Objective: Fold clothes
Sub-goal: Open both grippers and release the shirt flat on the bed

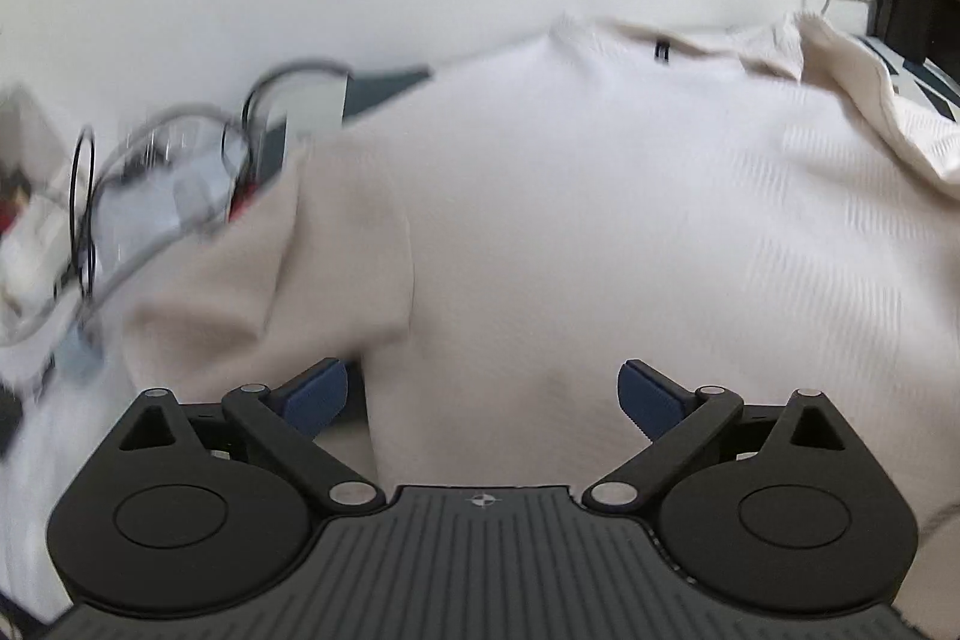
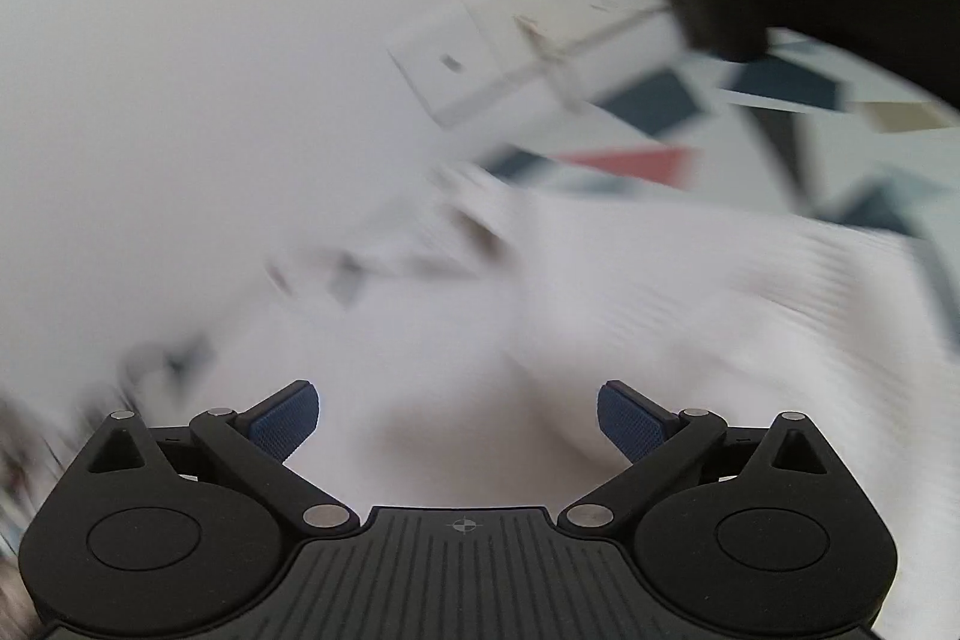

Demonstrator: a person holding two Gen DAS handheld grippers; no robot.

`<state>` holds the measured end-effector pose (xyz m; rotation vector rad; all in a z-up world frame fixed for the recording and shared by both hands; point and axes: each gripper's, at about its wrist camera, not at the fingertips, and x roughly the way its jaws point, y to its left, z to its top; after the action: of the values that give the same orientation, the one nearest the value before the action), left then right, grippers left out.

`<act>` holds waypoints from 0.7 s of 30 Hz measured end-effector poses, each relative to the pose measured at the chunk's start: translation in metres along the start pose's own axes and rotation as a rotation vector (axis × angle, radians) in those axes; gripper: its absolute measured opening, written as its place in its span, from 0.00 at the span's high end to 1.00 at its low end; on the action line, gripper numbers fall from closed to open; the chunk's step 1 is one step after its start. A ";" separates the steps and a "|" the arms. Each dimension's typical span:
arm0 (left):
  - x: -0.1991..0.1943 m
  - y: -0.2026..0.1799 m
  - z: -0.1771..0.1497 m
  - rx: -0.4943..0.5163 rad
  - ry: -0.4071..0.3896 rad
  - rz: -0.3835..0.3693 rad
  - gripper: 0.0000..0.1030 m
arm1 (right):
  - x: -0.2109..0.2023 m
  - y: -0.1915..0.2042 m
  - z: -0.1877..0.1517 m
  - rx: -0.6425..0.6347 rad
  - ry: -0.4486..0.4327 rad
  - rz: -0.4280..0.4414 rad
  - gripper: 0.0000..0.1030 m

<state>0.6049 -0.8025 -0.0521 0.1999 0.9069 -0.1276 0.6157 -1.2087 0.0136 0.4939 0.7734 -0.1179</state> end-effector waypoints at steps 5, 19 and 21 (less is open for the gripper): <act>0.000 0.018 -0.039 -0.132 0.093 -0.006 0.04 | -0.028 -0.031 -0.070 0.002 0.077 -0.081 0.04; 0.011 0.028 -0.063 -0.218 0.065 -0.128 0.00 | 0.027 -0.005 -0.097 -0.148 0.015 -0.277 0.02; 0.012 0.029 -0.062 -0.214 0.066 -0.138 0.00 | 0.024 -0.012 -0.090 -0.052 -0.002 -0.277 0.13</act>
<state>0.5701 -0.7607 -0.0955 -0.0574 0.9931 -0.1514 0.5720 -1.1749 -0.0622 0.3350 0.8376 -0.3545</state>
